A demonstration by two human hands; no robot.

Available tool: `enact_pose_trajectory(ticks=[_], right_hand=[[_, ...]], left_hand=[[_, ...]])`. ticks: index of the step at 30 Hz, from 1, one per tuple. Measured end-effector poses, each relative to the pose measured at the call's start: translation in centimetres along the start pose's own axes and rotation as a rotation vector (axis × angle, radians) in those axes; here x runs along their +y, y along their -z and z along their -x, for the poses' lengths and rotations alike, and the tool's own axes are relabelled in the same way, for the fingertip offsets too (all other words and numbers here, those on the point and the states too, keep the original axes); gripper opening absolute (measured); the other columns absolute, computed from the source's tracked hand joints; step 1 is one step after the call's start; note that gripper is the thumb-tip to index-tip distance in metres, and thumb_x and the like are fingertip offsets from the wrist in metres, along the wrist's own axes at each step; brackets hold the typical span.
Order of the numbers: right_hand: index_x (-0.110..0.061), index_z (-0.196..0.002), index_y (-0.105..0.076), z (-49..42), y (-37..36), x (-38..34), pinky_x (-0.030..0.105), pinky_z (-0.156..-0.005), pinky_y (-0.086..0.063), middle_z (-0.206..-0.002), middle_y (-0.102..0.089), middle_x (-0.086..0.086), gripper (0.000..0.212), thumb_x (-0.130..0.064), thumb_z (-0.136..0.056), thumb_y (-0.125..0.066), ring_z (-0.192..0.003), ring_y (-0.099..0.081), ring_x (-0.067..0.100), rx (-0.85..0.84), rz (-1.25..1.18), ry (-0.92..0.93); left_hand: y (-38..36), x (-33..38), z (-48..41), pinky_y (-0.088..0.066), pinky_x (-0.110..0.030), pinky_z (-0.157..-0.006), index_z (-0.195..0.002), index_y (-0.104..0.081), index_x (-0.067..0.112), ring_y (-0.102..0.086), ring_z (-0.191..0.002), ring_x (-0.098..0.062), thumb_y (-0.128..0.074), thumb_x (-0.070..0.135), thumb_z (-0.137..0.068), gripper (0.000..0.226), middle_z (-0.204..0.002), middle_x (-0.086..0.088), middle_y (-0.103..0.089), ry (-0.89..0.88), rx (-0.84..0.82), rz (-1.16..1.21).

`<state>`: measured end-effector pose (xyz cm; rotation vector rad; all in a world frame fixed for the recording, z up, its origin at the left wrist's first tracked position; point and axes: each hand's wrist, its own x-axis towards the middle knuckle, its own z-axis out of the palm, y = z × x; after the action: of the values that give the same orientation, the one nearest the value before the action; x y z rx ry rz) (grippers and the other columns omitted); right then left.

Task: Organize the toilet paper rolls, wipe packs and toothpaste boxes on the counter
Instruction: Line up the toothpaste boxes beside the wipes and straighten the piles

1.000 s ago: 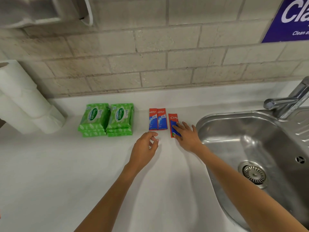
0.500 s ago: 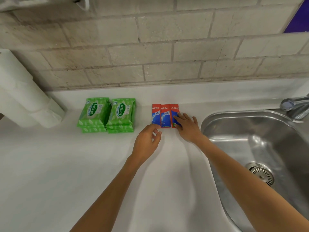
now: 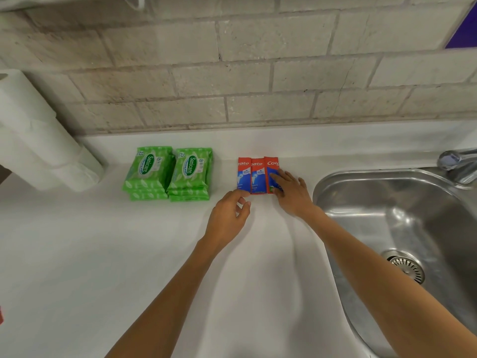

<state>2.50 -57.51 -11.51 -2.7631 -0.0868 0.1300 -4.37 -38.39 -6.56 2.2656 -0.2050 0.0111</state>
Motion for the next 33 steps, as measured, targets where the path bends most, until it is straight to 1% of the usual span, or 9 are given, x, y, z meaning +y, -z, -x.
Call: enact_pose_trajectory(ticks=[5, 8, 12, 16, 21, 25, 29, 31, 33], right_hand=[[-0.019, -0.14, -0.039, 1.8, 0.9, -2.3, 0.04, -0.113, -0.031, -0.149, -0.036, 0.007, 0.045, -0.027, -0.096, -0.045, -0.134, -0.039, 0.025, 0.121, -0.163, 0.0], [-0.014, -0.131, -0.05, 3.4, 1.7, -5.0, 0.035, -0.099, -0.045, -0.137, -0.05, 0.009, 0.04, -0.027, -0.093, -0.051, -0.12, -0.052, 0.026, 0.152, -0.276, 0.034], [-0.013, -0.117, -0.061, 5.7, 2.1, -9.3, 0.026, -0.082, -0.046, -0.109, -0.068, 0.008, 0.029, -0.024, -0.09, -0.055, -0.097, -0.063, 0.021, 0.143, -0.469, 0.027], [-0.009, -0.112, -0.064, 7.7, 2.3, -14.4, 0.033, -0.083, -0.052, -0.098, -0.07, 0.012, 0.027, -0.021, -0.088, -0.058, -0.084, -0.063, 0.017, 0.133, -0.595, 0.059], [-0.004, -0.102, -0.066, 9.5, 0.8, -21.3, 0.044, -0.083, -0.054, -0.093, -0.07, 0.02, 0.02, -0.013, -0.086, -0.059, -0.085, -0.067, 0.033, 0.086, -0.697, 0.085], [-0.008, -0.1, -0.067, 10.9, -1.5, -27.0, 0.04, -0.082, -0.054, -0.092, -0.071, 0.018, 0.018, -0.018, -0.086, -0.06, -0.071, -0.066, 0.024, 0.021, -0.739, 0.095], [-0.011, -0.097, -0.068, 12.6, -4.4, -32.6, 0.035, -0.081, -0.054, -0.085, -0.071, 0.009, 0.015, -0.018, -0.085, -0.061, -0.066, -0.065, 0.021, -0.049, -0.778, 0.122], [-0.01, -0.096, -0.068, 13.4, -5.9, -35.1, 0.034, -0.078, -0.055, -0.079, -0.067, 0.004, 0.014, -0.017, -0.085, -0.061, -0.065, -0.066, 0.022, -0.084, -0.792, 0.13], [-0.012, -0.094, -0.069, 14.1, -7.4, -37.3, 0.026, -0.071, -0.053, -0.077, -0.066, 0.003, 0.013, -0.017, -0.084, -0.062, -0.061, -0.065, 0.018, -0.112, -0.792, 0.137]], left_hand=[[1.5, 0.2, 0.6, -0.053, -0.034, -0.076, -0.115, -0.058, 0.014, -0.057, -0.078, -0.014, -0.053, 0.02, -0.091, 0.026, -0.103, -0.005, -0.063, -0.016, 0.038, 0.004], [2.8, 0.5, 1.2, -0.051, -0.033, -0.074, -0.114, -0.058, 0.016, -0.055, -0.075, -0.012, -0.054, 0.02, -0.089, 0.025, -0.101, -0.004, -0.063, -0.031, 0.068, 0.016], [5.3, 0.6, 2.7, -0.049, -0.03, -0.073, -0.114, -0.058, 0.015, -0.055, -0.078, -0.013, -0.056, 0.019, -0.088, 0.026, -0.103, -0.005, -0.061, -0.045, 0.1, -0.003], [8.5, -0.1, 4.9, -0.044, -0.024, -0.073, -0.116, -0.057, 0.014, -0.055, -0.085, -0.013, -0.056, 0.014, -0.087, 0.028, -0.108, -0.005, -0.061, -0.045, 0.143, -0.049], [13.8, -2.7, 8.5, -0.042, -0.024, -0.074, -0.117, -0.056, 0.014, -0.059, -0.093, -0.019, -0.056, 0.013, -0.087, 0.03, -0.111, -0.005, -0.061, 0.011, 0.224, -0.107], [18.1, -5.7, 11.5, -0.045, -0.026, -0.076, -0.116, -0.057, 0.013, -0.061, -0.091, -0.021, -0.056, 0.012, -0.086, 0.03, -0.11, -0.007, -0.061, 0.072, 0.271, -0.148], [22.3, -9.8, 14.8, -0.044, -0.025, -0.076, -0.116, -0.057, 0.015, -0.06, -0.092, -0.02, -0.056, 0.011, -0.086, 0.029, -0.112, -0.007, -0.061, 0.161, 0.308, -0.201], [24.0, -12.0, 16.4, -0.046, -0.027, -0.079, -0.117, -0.055, 0.015, -0.06, -0.096, -0.021, -0.057, 0.012, -0.087, 0.03, -0.114, -0.008, -0.06, 0.22, 0.313, -0.239], [25.5, -14.2, 18.0, -0.047, -0.026, -0.081, -0.119, -0.055, 0.015, -0.06, -0.099, -0.021, -0.058, 0.013, -0.088, 0.031, -0.117, -0.008, -0.06, 0.283, 0.313, -0.269]])
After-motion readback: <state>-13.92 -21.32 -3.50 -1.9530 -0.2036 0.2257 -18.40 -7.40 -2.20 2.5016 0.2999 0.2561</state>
